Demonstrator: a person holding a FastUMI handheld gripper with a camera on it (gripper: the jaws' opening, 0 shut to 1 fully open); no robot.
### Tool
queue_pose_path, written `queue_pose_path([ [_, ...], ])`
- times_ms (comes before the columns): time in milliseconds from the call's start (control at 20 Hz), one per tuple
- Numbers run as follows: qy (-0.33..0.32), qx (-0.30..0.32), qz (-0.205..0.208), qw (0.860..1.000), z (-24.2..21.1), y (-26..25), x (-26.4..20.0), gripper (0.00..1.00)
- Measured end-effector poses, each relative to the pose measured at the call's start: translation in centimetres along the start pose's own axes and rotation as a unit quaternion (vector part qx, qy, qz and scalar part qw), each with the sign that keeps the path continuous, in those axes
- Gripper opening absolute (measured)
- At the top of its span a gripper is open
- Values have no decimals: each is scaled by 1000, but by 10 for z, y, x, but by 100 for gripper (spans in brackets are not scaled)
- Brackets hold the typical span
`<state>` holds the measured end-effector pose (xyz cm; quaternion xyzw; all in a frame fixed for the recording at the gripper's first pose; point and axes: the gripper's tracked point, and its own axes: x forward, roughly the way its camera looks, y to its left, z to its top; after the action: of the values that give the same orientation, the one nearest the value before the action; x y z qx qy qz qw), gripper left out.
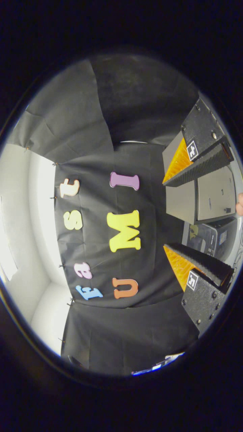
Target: Put the clothes into the washing machine and then close the washing machine lid.
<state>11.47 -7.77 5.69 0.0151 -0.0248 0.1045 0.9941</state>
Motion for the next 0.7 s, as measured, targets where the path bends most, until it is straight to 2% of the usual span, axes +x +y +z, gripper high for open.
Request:
queue_pose_path([
  [300, 2, -1, 24, 1000, -7, -1, -29, 100],
  [700, 11, 33, 19, 999, -16, 9, -57, 100],
])
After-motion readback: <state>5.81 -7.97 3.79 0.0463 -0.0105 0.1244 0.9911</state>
